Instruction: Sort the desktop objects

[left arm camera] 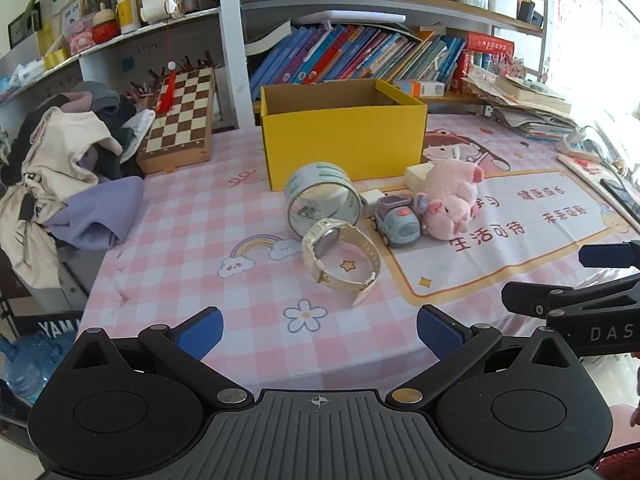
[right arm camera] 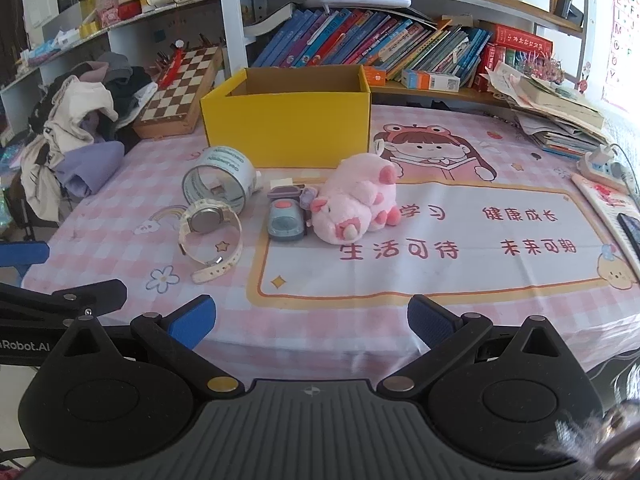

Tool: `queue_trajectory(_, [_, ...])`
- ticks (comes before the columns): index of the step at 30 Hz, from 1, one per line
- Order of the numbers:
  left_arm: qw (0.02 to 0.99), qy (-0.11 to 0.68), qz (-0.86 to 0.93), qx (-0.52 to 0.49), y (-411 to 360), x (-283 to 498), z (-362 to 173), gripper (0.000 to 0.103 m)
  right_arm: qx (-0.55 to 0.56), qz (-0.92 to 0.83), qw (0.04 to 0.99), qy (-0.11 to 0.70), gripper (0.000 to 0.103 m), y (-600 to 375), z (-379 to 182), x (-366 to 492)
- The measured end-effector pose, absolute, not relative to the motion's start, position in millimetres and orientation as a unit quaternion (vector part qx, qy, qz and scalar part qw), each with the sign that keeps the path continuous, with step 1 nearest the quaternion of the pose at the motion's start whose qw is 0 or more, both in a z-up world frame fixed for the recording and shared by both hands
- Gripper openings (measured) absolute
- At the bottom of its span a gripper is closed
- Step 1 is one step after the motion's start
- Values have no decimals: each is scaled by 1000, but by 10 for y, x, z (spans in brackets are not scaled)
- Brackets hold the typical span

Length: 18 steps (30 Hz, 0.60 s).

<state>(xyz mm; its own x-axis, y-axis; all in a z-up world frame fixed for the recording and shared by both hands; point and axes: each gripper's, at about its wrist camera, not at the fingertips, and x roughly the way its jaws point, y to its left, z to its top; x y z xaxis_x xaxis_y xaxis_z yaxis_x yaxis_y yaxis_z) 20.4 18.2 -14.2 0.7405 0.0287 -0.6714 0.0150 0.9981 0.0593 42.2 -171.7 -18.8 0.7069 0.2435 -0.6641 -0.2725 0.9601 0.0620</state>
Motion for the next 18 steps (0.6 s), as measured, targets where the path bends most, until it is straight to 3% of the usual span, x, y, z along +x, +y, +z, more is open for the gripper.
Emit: queue_trajectory(18, [929, 367, -14, 35, 88, 259, -171, 103, -25, 136, 921, 365, 103, -1768, -255, 544])
